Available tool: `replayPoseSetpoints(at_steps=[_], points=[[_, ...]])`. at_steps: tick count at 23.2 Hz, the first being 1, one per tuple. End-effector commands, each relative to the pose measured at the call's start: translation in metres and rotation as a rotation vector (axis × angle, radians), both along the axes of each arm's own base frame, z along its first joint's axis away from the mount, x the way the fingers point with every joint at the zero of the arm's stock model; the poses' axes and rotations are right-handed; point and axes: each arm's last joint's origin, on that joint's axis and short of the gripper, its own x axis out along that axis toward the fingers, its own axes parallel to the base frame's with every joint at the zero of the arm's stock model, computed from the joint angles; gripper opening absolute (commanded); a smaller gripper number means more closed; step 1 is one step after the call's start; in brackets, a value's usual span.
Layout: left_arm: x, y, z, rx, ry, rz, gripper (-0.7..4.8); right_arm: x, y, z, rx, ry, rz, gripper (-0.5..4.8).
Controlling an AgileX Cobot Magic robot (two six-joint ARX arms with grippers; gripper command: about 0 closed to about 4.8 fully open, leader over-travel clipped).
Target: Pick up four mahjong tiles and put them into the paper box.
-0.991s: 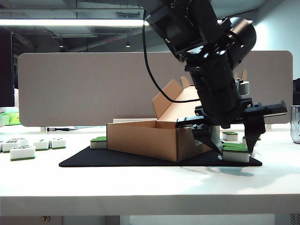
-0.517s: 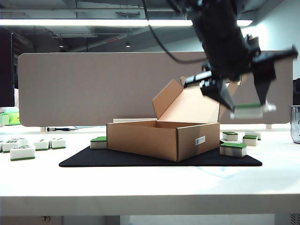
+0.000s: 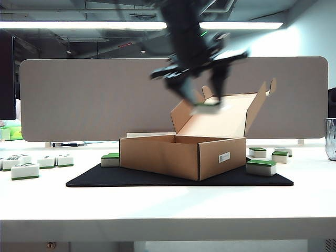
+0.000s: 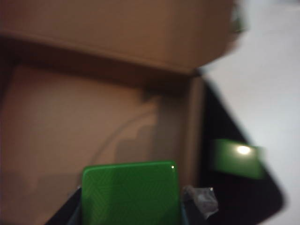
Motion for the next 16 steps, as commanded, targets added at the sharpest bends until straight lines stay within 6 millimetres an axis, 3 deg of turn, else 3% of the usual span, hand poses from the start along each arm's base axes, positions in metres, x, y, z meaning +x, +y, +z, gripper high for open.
replayPoseSetpoints(at_steps=[1, 7, 16], points=[[0.018, 0.018, -0.007, 0.026, 0.023, 0.053, 1.79, -0.003, 0.0, 0.001, -0.001, -0.027, 0.001, -0.01], [0.048, 0.039, -0.037, 0.093, 0.054, 0.076, 1.79, -0.003, 0.0, 0.0, -0.002, -0.026, -0.002, -0.01], [0.061, 0.026, -0.071, 0.041, 0.083, -0.007, 1.8, -0.003, 0.0, 0.001, -0.002, -0.03, -0.002, -0.01]])
